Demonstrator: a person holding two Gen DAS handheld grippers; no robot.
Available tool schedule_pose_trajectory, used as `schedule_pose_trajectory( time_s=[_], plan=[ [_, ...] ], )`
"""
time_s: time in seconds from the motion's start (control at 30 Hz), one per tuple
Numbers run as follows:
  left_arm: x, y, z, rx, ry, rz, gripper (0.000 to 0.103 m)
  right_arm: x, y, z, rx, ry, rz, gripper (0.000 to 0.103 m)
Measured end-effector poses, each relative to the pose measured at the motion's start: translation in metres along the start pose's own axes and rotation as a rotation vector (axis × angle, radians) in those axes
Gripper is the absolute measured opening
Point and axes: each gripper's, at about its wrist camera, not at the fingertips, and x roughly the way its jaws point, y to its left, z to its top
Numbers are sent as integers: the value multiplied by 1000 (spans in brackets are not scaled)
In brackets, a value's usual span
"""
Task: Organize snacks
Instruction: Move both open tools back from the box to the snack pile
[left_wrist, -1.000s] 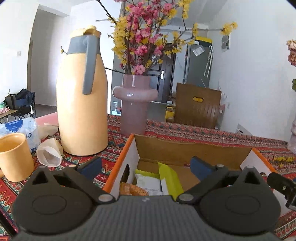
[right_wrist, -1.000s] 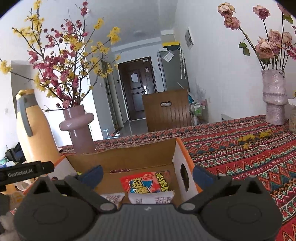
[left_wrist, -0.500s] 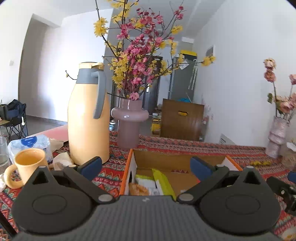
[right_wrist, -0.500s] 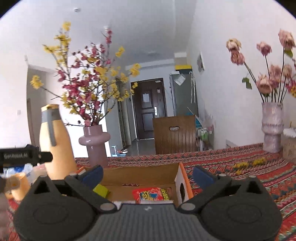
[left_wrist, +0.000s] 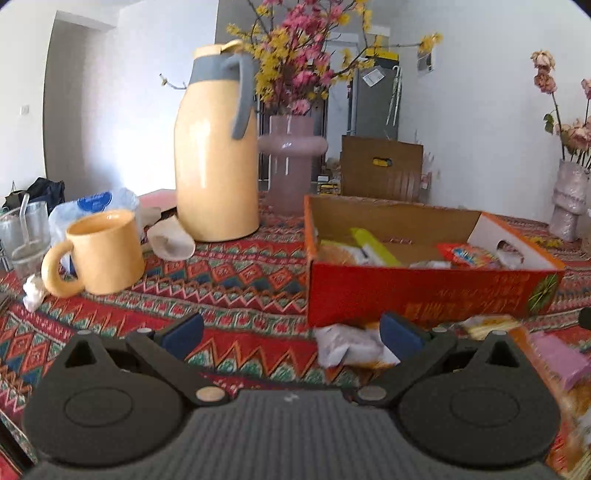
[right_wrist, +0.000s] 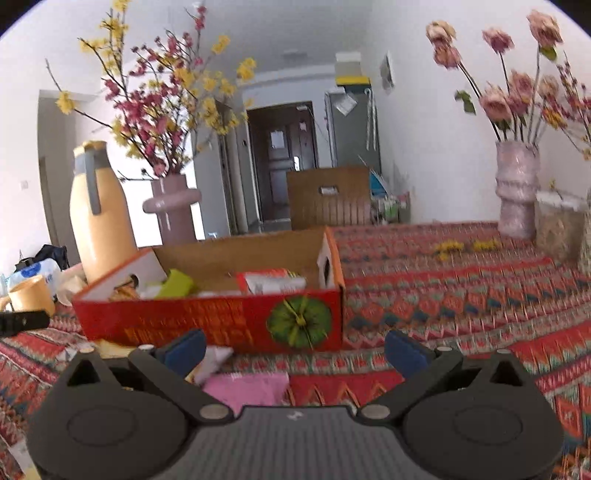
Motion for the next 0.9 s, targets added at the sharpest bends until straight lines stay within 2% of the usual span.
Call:
schedule_pose_trajectory(
  time_s=[0.3, 0.9],
  plan=[
    [3, 5, -7, -28, -4, -30, 103, 7, -9, -10, 43, 36, 23, 103],
    [10, 9, -8, -45, 39, -82, 103, 13, -12, -10, 82, 73, 6, 103]
  ],
)
